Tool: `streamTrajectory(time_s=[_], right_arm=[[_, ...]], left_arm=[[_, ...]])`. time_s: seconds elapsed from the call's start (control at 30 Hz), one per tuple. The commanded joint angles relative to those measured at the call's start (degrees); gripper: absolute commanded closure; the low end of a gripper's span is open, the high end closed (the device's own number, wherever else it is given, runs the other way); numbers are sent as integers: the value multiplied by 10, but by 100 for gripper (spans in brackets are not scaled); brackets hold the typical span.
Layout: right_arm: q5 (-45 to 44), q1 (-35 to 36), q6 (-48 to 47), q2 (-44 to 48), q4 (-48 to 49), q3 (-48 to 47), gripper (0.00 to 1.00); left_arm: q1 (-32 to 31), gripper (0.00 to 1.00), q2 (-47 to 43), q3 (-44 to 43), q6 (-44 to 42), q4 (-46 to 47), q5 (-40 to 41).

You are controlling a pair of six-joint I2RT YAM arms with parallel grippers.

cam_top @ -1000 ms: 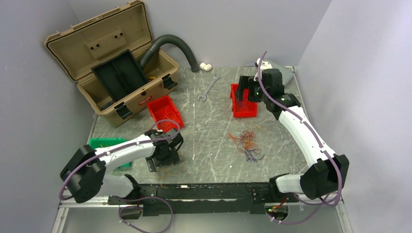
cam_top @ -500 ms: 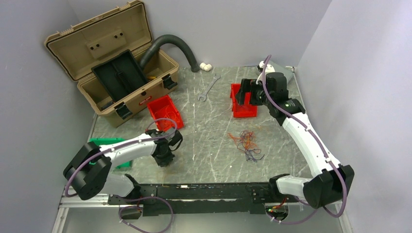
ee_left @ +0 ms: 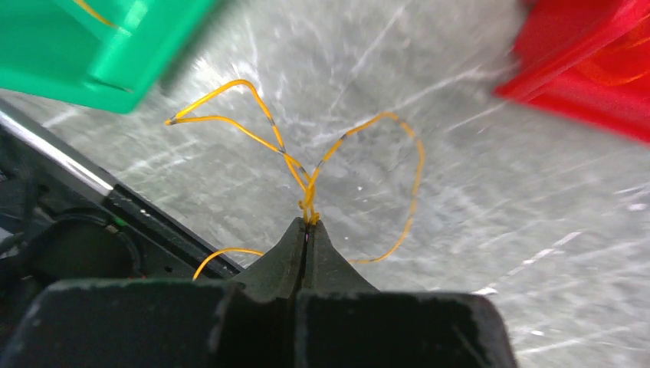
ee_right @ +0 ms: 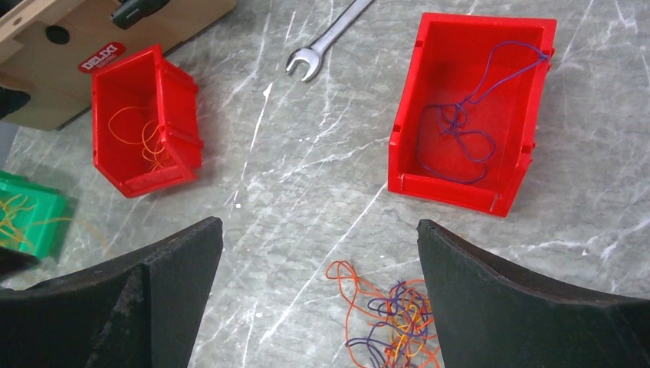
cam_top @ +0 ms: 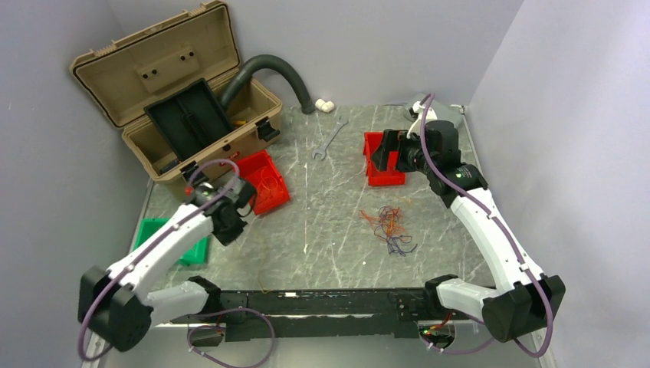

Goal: Untangle the cables
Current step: Place the cable in the bin.

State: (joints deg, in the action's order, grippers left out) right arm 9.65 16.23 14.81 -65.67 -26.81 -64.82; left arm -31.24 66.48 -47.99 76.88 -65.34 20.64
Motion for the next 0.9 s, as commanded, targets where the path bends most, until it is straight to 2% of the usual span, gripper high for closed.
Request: streamTrajectory(time_s=[0.0,0.13,0.2,0.4,0.6,0.7,0.87], right_arm=[[16,1,10,7,23,-4,0],[31,2,16,0,29,-5,1],[40,4,20,-4,34,-3,1],[44,18,21,-14,35,-7,1],[45,36,29,-20,32,-12,1],[44,57,34,-22,35,-12,1],[28,90,31,-31,24,-27,1]], left_arm=[[45,100,-83,-94,-16,-150,83],[81,100,-108,-174,-9,-231,119],[106,100,-108,-207,-38,-248,123],[205,100,-135,-221,-72,-247,139],[305,100,-90,-227,-96,-248,169],[379,100,-77,-206,-124,-217,169],[459,100,-67,-144,-179,-109,124]])
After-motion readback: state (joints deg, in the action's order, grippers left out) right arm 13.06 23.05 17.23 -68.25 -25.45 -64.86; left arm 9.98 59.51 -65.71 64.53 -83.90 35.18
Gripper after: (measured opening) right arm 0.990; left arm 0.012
